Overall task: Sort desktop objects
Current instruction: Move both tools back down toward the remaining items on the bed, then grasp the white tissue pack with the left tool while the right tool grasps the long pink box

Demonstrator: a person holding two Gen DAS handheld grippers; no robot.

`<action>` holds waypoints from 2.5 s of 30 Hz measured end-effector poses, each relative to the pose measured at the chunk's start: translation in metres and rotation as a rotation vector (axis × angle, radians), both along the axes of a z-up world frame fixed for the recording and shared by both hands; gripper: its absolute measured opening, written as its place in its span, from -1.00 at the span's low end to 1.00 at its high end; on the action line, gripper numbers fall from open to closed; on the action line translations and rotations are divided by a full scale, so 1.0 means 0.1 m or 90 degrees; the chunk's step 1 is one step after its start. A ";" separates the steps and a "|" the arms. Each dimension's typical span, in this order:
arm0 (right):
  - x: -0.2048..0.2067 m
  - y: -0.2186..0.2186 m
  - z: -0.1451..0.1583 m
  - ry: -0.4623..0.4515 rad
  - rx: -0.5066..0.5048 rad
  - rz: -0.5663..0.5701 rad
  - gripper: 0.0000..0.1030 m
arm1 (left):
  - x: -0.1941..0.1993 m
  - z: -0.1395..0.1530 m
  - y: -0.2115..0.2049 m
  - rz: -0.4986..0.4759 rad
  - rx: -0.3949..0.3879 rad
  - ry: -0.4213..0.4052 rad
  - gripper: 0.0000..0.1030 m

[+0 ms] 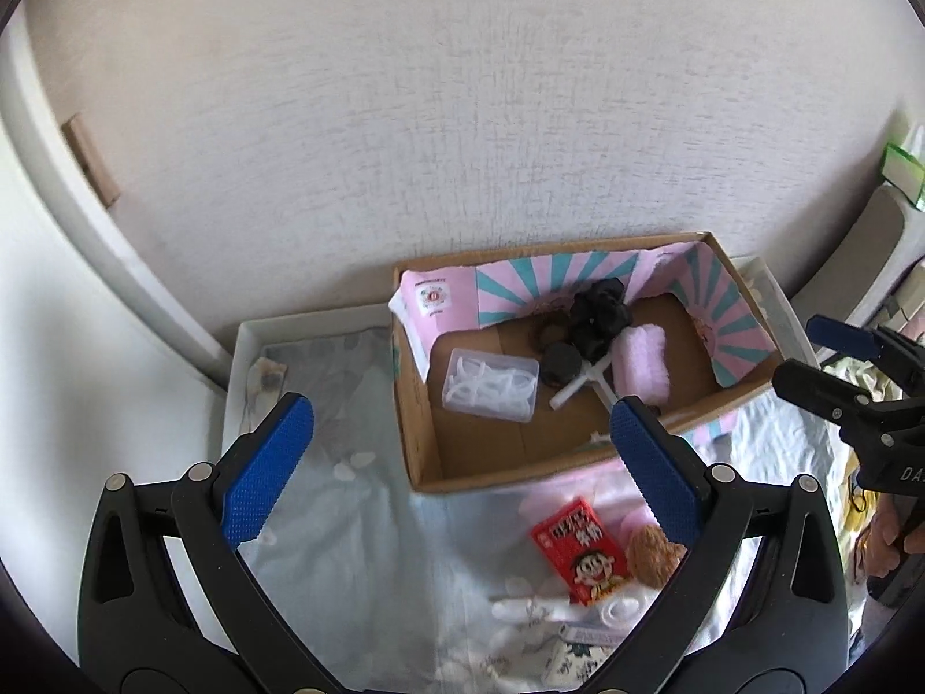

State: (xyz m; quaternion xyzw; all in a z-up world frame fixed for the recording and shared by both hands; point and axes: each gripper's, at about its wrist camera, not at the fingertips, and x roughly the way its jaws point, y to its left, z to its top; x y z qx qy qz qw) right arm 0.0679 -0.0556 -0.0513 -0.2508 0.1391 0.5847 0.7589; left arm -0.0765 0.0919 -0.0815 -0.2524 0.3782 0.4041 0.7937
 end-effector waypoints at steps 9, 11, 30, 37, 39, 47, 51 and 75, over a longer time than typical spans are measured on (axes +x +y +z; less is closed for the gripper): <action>-0.06 -0.33 -0.41 0.009 -0.035 -0.007 0.73 | -0.32 -0.17 -0.48 -0.003 -0.013 0.006 0.99; -0.02 -0.38 -0.53 0.018 -0.051 -0.011 0.75 | -0.38 -0.26 -0.55 -0.004 -0.027 0.014 0.99; 0.15 -0.71 -1.22 0.076 -0.135 -0.025 0.75 | -0.51 -0.99 -1.21 -0.106 -0.136 0.069 0.99; 0.03 -0.76 -1.52 0.047 -0.177 0.013 0.75 | -0.33 -1.21 -1.59 -0.202 -0.159 0.082 0.99; 0.01 -0.78 -1.59 0.046 -0.186 0.026 0.75 | -0.27 -1.28 -1.65 -0.217 -0.172 0.079 0.99; -0.04 -0.75 -1.86 0.036 -0.238 0.055 0.07 | -0.11 -1.56 -1.79 -0.237 -0.189 0.104 0.99; -0.12 -0.71 -2.01 0.027 -0.263 0.077 -0.11 | -0.07 -1.65 -1.80 -0.235 -0.179 0.112 0.99; -0.18 -0.52 -2.19 -0.011 -0.280 0.130 -0.65 | -0.04 -1.86 -1.76 -0.236 -0.168 0.128 0.26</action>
